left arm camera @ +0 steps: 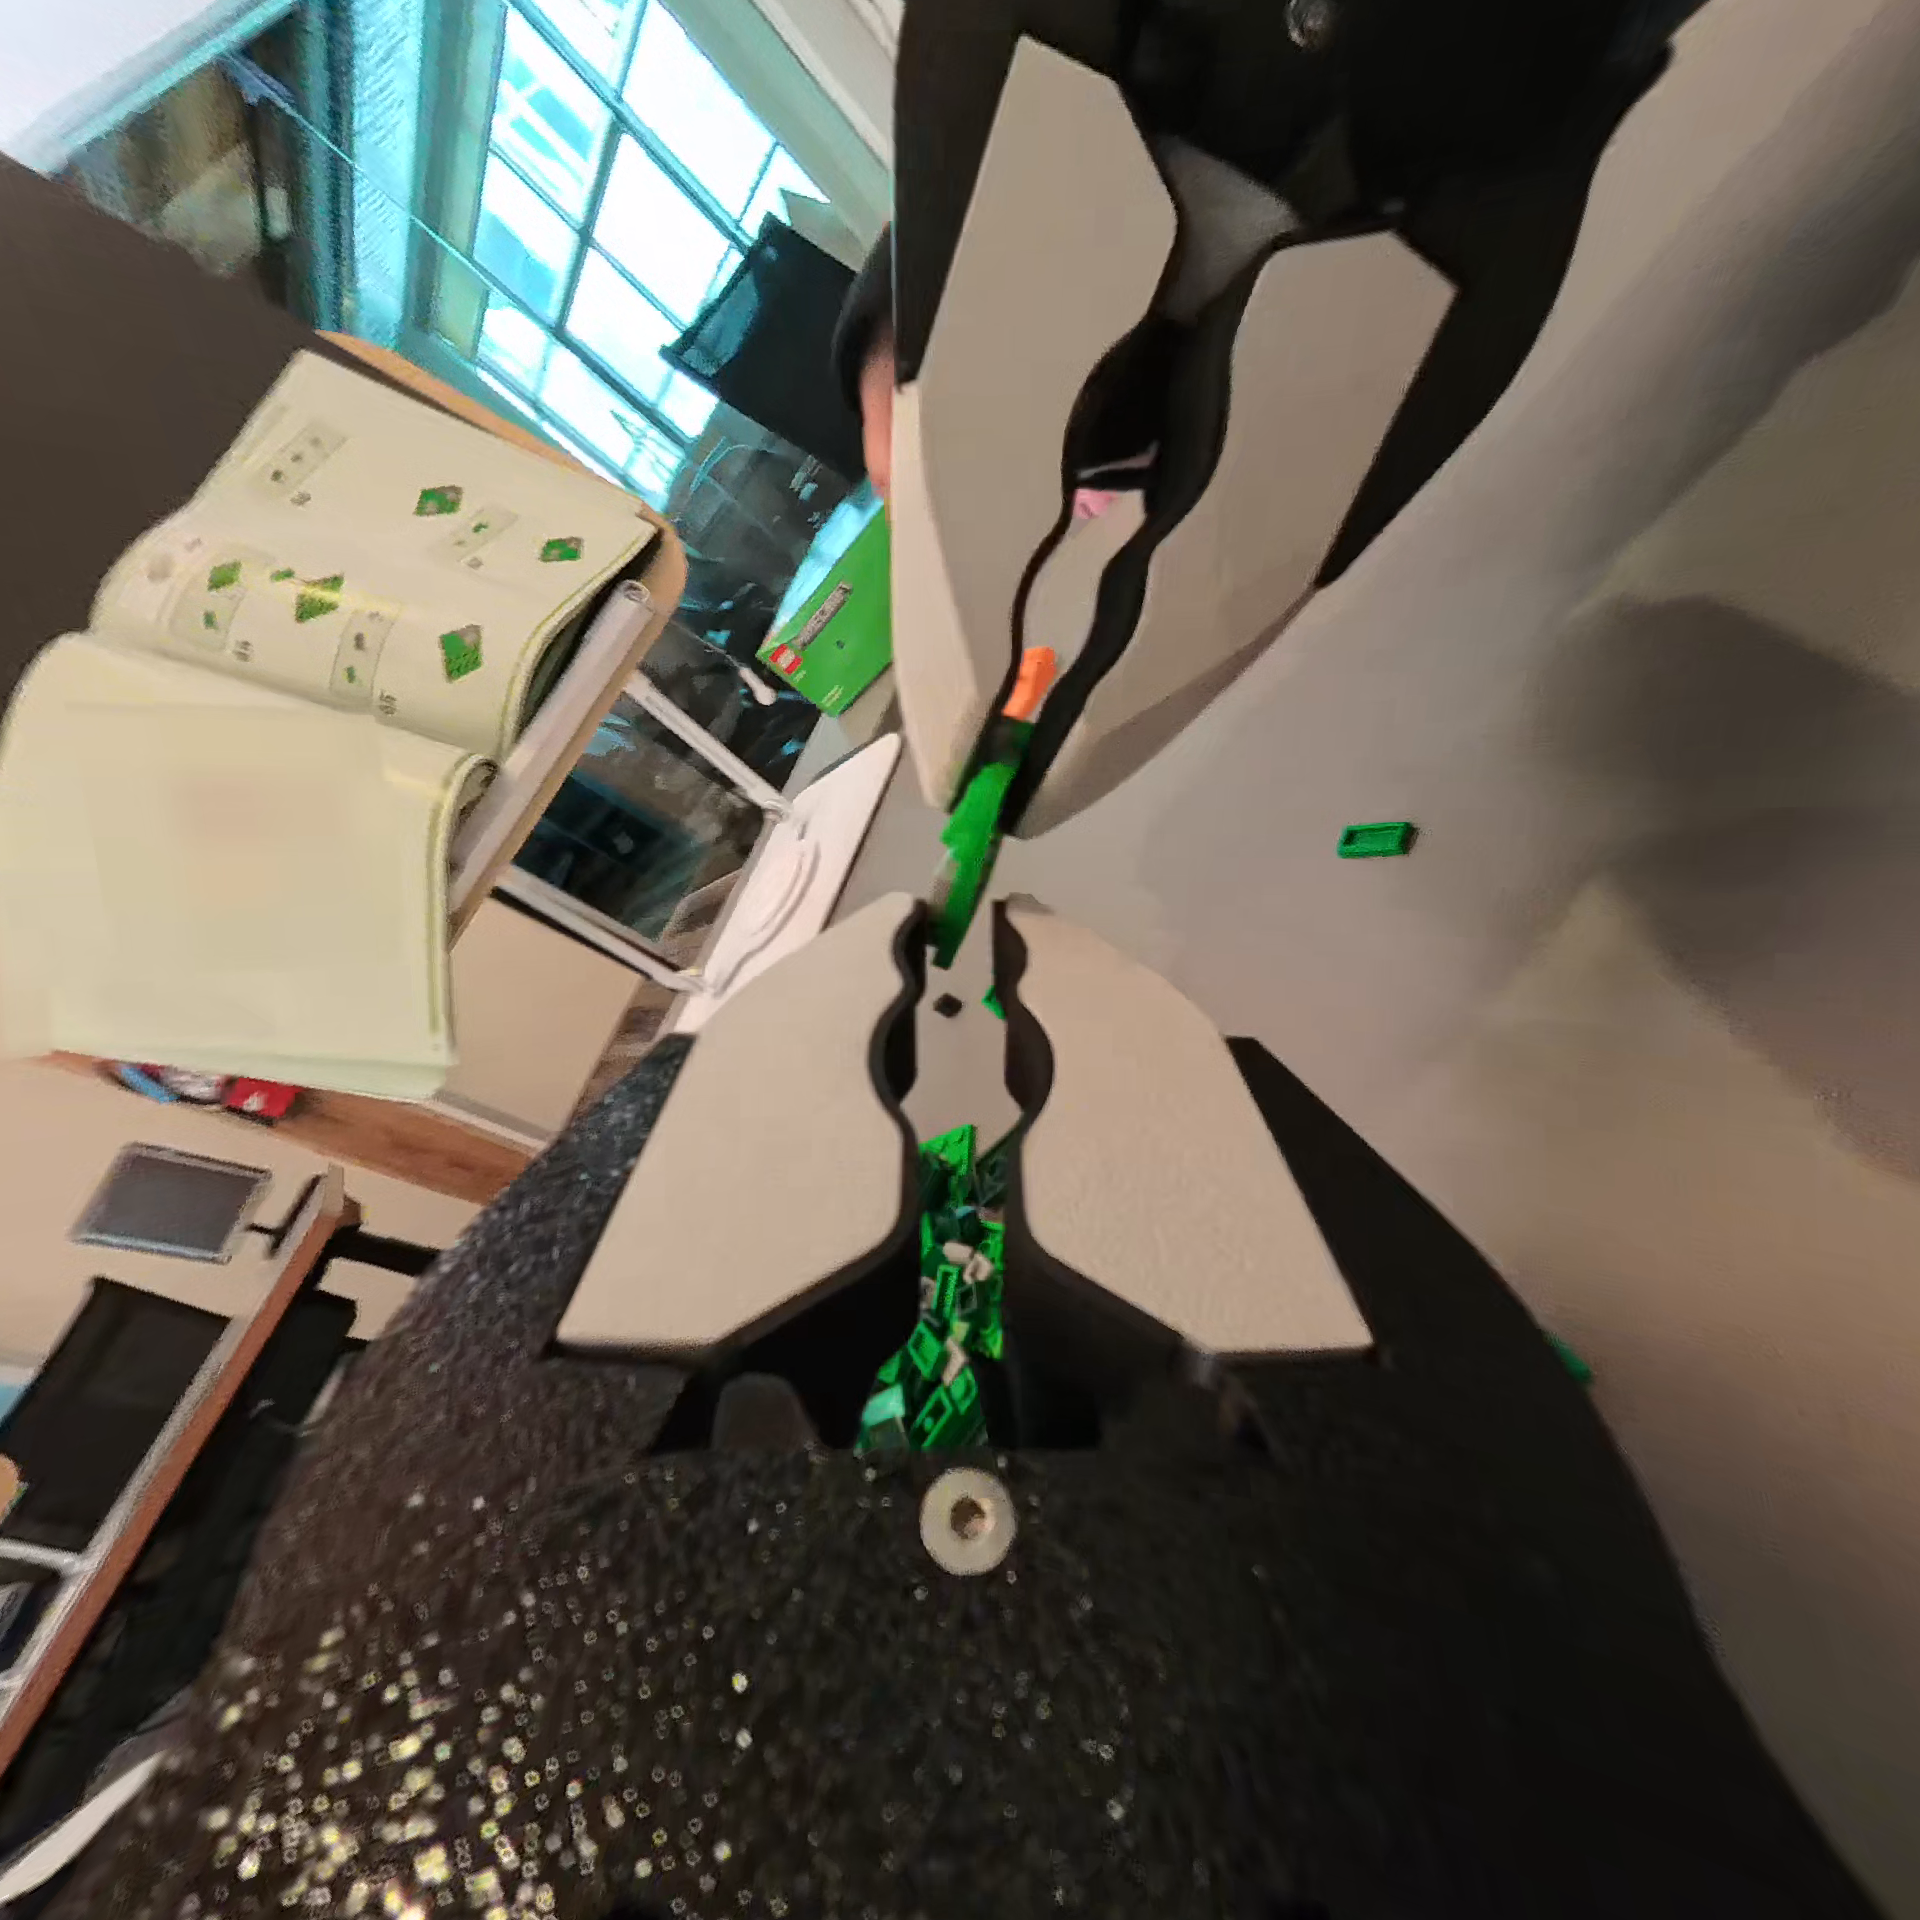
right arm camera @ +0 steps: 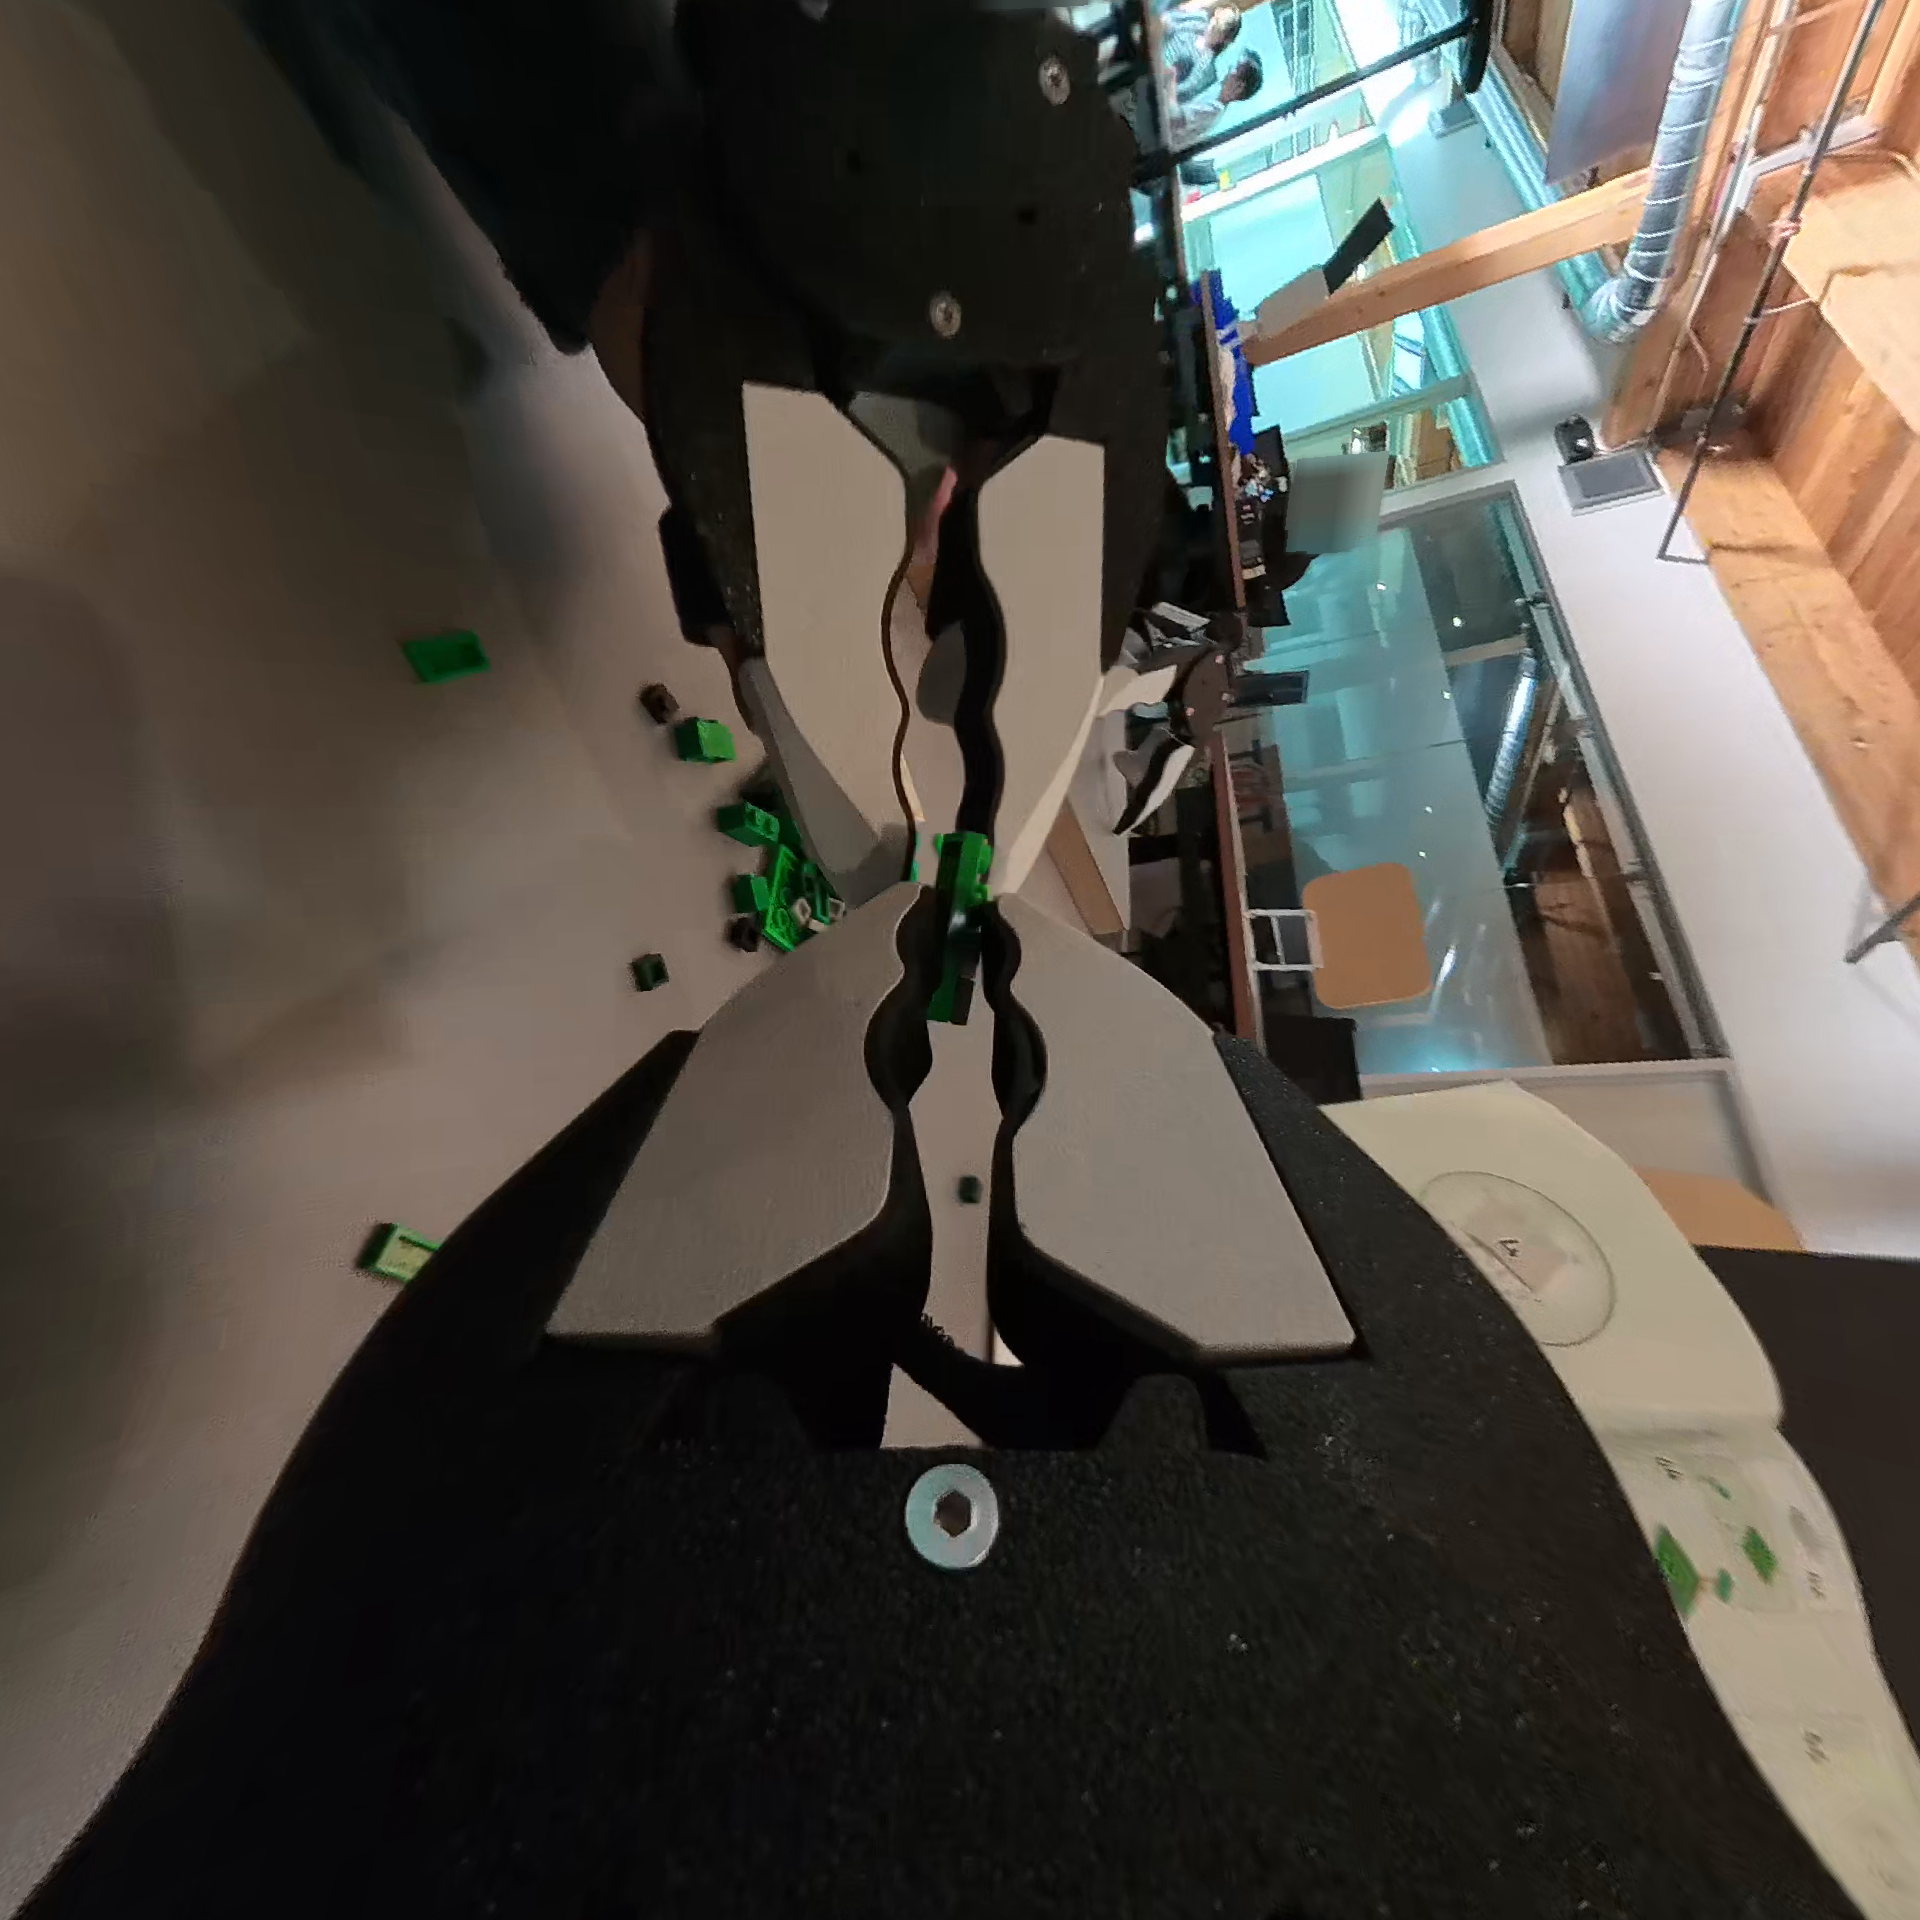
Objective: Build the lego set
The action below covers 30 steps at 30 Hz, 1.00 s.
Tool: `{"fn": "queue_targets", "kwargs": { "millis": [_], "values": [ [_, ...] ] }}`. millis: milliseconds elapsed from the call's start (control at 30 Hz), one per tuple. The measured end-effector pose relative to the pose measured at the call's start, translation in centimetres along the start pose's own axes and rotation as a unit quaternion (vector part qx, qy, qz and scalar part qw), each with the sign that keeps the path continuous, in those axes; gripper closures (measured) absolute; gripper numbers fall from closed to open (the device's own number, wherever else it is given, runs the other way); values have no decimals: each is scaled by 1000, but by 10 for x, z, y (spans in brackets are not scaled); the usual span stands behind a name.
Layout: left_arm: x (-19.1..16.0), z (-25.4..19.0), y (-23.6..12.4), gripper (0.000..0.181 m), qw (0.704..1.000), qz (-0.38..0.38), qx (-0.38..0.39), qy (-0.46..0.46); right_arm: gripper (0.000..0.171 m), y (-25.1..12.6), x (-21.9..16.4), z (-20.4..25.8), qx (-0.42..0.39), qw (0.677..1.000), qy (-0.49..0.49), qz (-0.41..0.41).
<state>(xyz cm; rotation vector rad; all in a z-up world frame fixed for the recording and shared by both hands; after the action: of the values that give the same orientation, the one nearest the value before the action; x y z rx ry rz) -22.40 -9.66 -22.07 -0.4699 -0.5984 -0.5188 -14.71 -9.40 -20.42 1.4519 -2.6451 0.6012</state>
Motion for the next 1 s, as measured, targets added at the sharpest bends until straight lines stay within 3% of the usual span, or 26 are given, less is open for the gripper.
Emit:
{"fn": "queue_targets", "kwargs": {
  "millis": [33, 233, 367, 567, 767, 900, 1000],
  "values": [
    [1, -1, 0, 174, 1000, 0, 8, 13, 165, -1, 0, 1, 7, 1000, 4, -2],
    [6, -11, 2, 176, 996, 9, 30, 88, 165, -9, -3, 5, 69, 997, 38, -17],
    [8, -18, 4, 176, 996, 5, 12, 90, 165, -14, -4, 5, 116, 992, 39, -12],
    [8, -26, 7, 176, 996, 9, -27, 86, 165, -16, -3, 11, 164, 985, -50, 24],
    [10, -29, 8, 174, 996, 4, -35, 80, 165, -18, -3, 9, 211, 977, -27, 29],
    [8, -19, 9, 172, 998, -6, -56, -26, 165, -15, -5, 5, 151, 988, -12, 26],
    [3, -11, 10, 144, 986, -21, -98, -135, 165, -13, -11, -4, 35, 997, -52, 51]
  ]
}}
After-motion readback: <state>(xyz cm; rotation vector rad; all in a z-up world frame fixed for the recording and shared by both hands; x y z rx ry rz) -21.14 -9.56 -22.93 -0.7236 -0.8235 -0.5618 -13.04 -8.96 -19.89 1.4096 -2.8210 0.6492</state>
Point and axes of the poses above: each gripper's, where its closed fingertips meet, y out along the fingers, x out of its top, z = x × y across the jaws, the point moved 5 cm from there along -y, back along the fingers, and after that the axes turned 11 degrees about z, right-handed, at the moved point
